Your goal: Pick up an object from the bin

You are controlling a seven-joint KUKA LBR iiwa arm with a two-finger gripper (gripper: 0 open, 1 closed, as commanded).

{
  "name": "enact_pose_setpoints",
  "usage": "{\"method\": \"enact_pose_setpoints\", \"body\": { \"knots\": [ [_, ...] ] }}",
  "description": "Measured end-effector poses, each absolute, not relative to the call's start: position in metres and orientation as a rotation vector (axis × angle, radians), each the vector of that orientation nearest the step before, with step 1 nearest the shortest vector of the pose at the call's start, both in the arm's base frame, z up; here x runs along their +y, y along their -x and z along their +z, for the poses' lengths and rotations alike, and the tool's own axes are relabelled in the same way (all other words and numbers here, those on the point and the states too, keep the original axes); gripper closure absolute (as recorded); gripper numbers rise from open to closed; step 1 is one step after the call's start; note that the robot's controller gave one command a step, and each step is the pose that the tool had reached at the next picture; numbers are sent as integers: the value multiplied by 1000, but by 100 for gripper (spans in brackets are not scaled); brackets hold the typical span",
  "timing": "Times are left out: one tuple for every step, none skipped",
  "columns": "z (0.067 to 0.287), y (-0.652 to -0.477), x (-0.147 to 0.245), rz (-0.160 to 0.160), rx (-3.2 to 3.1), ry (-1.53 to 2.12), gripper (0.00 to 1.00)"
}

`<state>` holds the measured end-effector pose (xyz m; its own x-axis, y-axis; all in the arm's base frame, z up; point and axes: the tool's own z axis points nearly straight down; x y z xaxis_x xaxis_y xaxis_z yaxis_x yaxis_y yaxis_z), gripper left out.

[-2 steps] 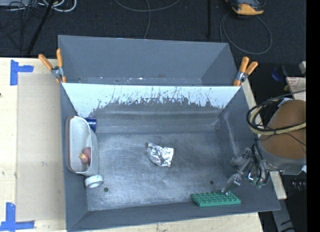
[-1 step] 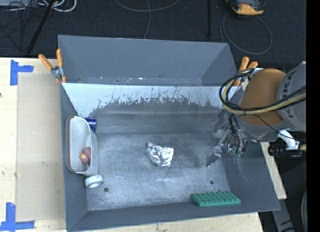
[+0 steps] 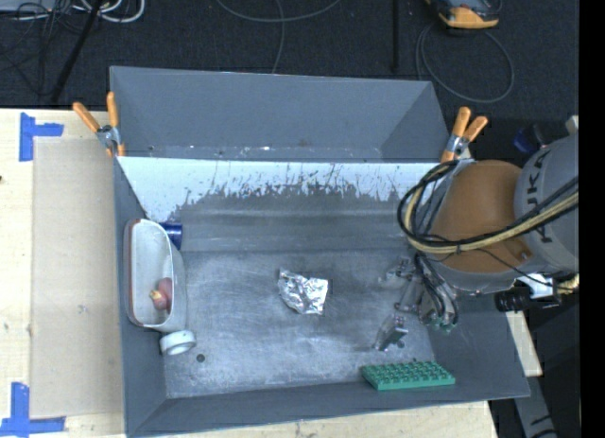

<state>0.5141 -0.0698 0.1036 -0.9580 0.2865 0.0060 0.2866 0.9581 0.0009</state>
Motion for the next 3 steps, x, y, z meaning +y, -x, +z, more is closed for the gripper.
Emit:
{"method": "enact_pose_setpoints", "body": {
  "knots": [
    [75,-553,72,4,-3144,203,0],
    [78,-557,72,-6,-3157,210,100],
    [234,-536,60,-2,-3141,226,100]
  ]
}}
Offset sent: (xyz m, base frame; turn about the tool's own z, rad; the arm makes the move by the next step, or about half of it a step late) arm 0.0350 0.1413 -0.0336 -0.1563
